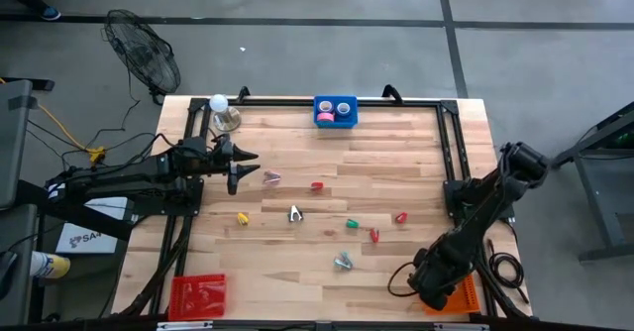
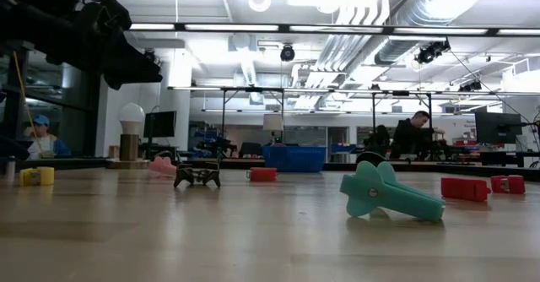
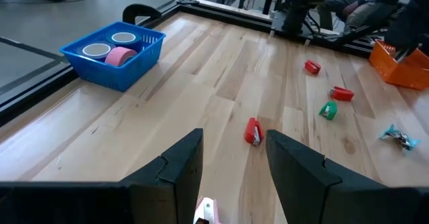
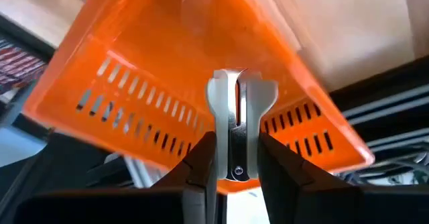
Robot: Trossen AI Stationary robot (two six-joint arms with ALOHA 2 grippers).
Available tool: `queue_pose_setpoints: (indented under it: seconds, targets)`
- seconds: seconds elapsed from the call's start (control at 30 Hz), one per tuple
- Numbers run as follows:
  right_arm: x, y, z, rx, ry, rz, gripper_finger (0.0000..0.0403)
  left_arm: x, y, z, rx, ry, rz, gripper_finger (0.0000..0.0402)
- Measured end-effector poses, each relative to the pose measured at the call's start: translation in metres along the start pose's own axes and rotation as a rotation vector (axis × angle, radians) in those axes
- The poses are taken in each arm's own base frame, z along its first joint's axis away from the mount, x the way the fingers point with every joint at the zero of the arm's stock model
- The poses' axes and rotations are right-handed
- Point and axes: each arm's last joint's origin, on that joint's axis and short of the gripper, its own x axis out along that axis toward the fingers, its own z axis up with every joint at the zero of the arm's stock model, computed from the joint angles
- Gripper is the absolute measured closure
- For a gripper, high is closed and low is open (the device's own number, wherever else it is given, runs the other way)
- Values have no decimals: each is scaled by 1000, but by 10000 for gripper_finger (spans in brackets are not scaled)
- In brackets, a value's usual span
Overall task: Pick and place Stapler, Stapler remover, tape
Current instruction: Put the gray staple remover into the orange bin, then put the light blue staple remover into the orange bin
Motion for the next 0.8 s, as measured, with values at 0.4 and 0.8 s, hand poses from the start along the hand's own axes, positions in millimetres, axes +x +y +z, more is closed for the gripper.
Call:
queue_pose_setpoints:
  seconds: [0.4, 0.8]
  targets:
    - [-1, 1, 0, 2, -7, 8, 253, 0, -1, 0, -22, 6, -38, 241]
    - [-24, -6, -12, -27, -120, 98, 246, 0, -3, -1, -37, 15, -86, 241]
